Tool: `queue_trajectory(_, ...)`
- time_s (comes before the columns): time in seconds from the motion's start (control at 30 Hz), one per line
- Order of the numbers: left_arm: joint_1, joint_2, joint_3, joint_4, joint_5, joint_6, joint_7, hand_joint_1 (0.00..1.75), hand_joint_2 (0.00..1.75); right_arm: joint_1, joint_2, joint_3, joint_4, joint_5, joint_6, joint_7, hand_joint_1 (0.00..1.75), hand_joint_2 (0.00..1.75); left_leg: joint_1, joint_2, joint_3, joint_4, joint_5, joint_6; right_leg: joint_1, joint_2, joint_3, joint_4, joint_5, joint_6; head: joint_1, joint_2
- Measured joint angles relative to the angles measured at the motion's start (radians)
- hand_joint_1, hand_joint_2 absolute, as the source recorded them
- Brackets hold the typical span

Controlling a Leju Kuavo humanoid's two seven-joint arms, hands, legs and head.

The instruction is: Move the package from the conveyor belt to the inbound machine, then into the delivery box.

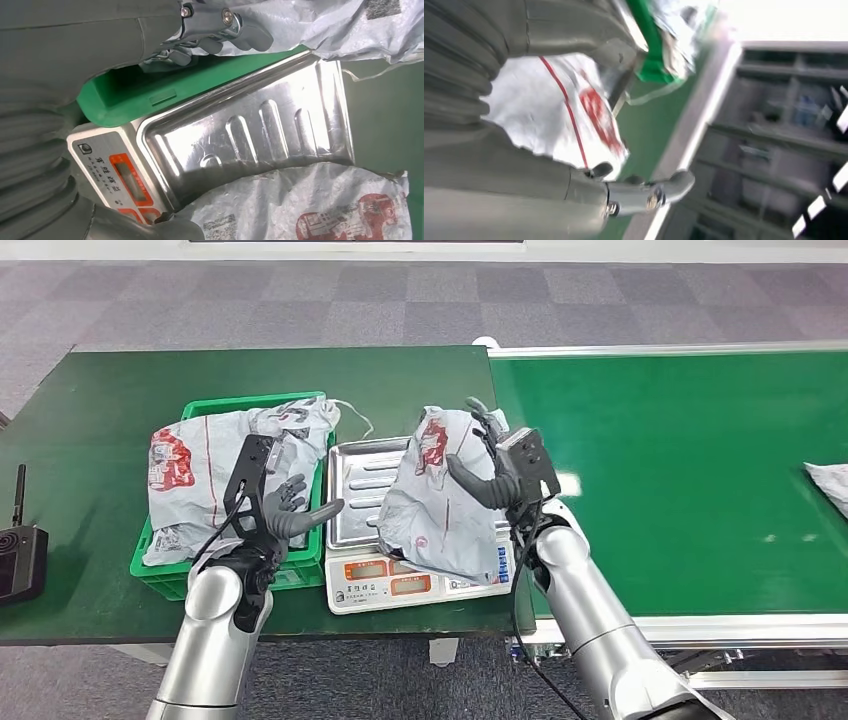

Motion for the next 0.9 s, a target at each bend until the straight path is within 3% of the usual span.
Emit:
queue_trajectory(0.33,-0.020,0.006,0.008,0.015,-0.019,0.012,0.000,0.00,1.75,0.007,-0.026,-0.016,-0.026,-0.039,0.011,-0.024,0.00,1.75,0.000,0.000,0.000,0.000,0.000,0.000,0.000,0.000,0.000,0.000,0.000,0.000,0.000,0.000)
queue_trajectory(0.57,-0.054,0.014,0.001,0.018,-0.177,0.114,0.000,0.00,1.75,0.008,-0.030,-0.020,-0.025,-0.057,-0.028,-0.066,0.00,1.75,0.000,0.000,0.000,0.000,0.000,0.000,0.000,0.000,0.000,0.000,0.000,0.000,0.000,0.000)
queue_trajectory(0.8,-0.160,0.021,-0.163,0.092,-0.445,0.372,0.000,0.00,1.75,0.044,-0.030,-0.051,0.001,-0.067,-0.071,-0.102,0.00,1.75,0.000,0.000,0.000,0.001,0.000,0.000,0.000,0.000,0.000,0.000,0.001,0.000,0.000,0.000)
queue_trajectory(0.9,-0.204,0.018,-0.225,0.140,-0.505,0.409,0.000,0.00,1.75,0.068,-0.030,-0.060,0.011,-0.068,-0.070,-0.109,0.00,1.75,-0.001,0.001,0.000,0.001,0.000,0.000,0.000,0.001,-0.001,0.000,0.001,0.000,0.000,0.000)
